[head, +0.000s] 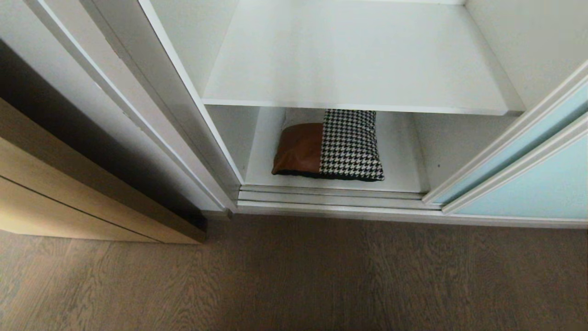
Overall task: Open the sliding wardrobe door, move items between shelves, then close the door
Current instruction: Close the door
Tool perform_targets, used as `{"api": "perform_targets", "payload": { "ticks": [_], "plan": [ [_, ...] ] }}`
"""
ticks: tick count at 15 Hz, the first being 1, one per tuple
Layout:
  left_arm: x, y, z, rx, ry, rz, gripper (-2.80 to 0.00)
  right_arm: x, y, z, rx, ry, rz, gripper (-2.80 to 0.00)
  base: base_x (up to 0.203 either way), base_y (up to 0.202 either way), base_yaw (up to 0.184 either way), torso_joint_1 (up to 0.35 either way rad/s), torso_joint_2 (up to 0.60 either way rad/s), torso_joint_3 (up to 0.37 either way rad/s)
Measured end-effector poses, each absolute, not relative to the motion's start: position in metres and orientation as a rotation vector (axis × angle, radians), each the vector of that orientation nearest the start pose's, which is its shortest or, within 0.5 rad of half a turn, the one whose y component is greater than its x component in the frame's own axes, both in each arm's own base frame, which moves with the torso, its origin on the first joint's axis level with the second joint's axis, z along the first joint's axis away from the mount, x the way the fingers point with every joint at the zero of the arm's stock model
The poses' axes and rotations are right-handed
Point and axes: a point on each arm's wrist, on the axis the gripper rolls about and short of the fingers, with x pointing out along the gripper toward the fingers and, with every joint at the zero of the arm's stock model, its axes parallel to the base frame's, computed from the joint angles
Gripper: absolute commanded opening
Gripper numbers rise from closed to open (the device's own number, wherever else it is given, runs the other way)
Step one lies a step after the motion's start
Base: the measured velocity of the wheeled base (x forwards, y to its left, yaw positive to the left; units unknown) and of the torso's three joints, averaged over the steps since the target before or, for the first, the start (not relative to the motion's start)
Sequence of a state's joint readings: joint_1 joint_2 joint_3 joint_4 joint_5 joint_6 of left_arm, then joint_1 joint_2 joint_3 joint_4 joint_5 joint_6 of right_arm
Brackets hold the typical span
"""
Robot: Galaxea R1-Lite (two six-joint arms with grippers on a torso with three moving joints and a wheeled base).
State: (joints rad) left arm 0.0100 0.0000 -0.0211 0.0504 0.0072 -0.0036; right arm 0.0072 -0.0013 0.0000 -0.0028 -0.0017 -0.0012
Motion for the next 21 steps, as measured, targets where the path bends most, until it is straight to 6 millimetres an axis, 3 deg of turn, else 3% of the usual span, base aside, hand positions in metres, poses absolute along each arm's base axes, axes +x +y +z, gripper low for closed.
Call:
{"api": "perform_targets", "payload": {
  "ticks": [21],
  "plan": [
    [-0.0245, -0.0001, 0.0763, -0.003, 0.029, 0.017, -2.80, -0.0231, -0.0003, 0.0757, -0.006, 0.001, -0.001, -2.80, 0.000, 0.000, 0.000, 0.000, 0.00, 0.000]
  ]
}}
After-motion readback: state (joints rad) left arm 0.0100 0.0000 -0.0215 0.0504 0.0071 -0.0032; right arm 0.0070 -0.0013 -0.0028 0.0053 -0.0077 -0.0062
